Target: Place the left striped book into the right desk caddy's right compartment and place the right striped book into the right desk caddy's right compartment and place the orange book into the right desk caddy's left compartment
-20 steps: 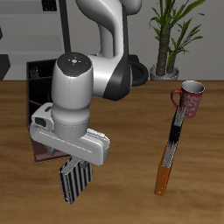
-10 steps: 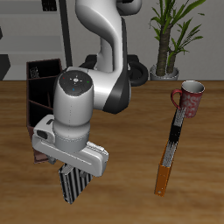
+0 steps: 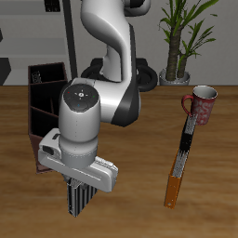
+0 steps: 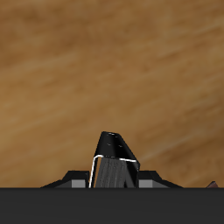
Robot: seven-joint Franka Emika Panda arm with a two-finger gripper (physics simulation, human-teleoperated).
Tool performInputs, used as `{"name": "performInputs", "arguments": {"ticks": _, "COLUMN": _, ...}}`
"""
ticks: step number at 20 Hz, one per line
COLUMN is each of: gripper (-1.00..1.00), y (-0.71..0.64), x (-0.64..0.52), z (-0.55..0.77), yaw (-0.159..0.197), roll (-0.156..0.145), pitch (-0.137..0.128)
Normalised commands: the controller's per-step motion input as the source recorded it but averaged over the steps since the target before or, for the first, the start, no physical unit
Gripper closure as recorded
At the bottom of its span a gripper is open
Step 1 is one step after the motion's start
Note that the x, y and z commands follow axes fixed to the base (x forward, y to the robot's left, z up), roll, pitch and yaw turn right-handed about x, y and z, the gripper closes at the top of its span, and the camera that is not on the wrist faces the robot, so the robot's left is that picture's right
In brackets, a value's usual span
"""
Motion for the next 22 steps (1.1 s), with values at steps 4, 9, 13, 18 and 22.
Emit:
{"name": "performInputs", "arguments": {"ticks": 4, "gripper": 1.0, "y": 0.03, "x": -0.02, "z": 0.13, "yaw": 0.01, "roll": 0.014, "pitch": -0.011}}
{"name": "performInputs", "arguments": {"ticks": 9, "gripper": 1.0, "y": 0.12, "x": -0.17, "z": 0.47, "yaw": 0.036, "roll": 0.011, "pitch": -0.049}}
{"name": "performInputs", "arguments": {"ticks": 13, "gripper": 1.0, "y": 0.22, "x": -0.3, "z": 0.78, "yaw": 0.068, "roll": 0.04, "pitch": -0.069}}
{"name": "performInputs", "arguments": {"ticks": 18, "gripper": 1.0, "y": 0.2, "x": -0.38, "z": 0.69, "yaw": 0.064, "roll": 0.051, "pitch": -0.074}}
{"name": "performInputs", "arguments": {"ticks": 22, "gripper": 1.0, "y": 0.3, "x": -0.58, "z": 0.67, "yaw": 0.1, "roll": 0.044, "pitch": -0.062}}
